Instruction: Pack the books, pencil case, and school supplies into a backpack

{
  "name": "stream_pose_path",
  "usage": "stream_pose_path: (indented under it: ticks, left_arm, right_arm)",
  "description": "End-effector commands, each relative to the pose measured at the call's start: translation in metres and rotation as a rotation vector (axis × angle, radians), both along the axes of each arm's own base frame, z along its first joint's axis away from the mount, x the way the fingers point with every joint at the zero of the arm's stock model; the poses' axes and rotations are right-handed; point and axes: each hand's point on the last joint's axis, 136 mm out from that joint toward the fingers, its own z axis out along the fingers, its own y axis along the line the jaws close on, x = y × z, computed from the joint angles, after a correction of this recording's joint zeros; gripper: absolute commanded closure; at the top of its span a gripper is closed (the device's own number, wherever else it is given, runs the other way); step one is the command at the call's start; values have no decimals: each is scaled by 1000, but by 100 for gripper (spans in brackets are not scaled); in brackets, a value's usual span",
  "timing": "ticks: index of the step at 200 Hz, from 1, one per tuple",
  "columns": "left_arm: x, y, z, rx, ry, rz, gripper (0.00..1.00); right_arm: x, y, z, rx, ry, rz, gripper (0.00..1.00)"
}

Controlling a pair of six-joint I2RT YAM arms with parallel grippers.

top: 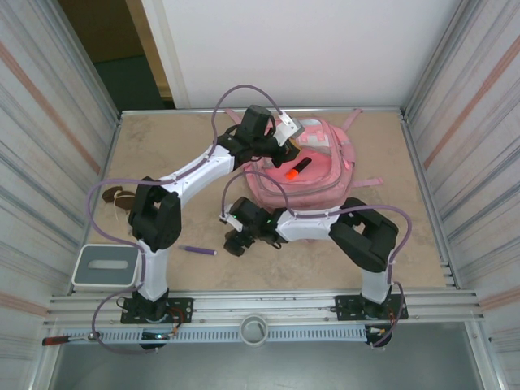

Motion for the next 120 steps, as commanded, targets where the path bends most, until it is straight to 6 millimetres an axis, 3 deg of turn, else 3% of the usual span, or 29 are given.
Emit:
stream_pose_path:
  ticks: [1, 50, 82, 120]
  left_arm:
    - [0, 7, 47, -67, -97, 10, 100]
    - [-1, 9, 47, -57, -105, 10, 100]
    - [-2, 9, 44, -51, -103, 10, 100]
    - [-3, 10, 39, -45, -92, 8, 100]
  right_arm:
    - [21, 4, 4, -17, -36, -15, 4]
    - [30, 0, -4, 5, 39, -30, 18]
    - [21, -4, -13, 2, 88, -38, 36]
    - [15, -3, -9, 17, 107, -52, 54]
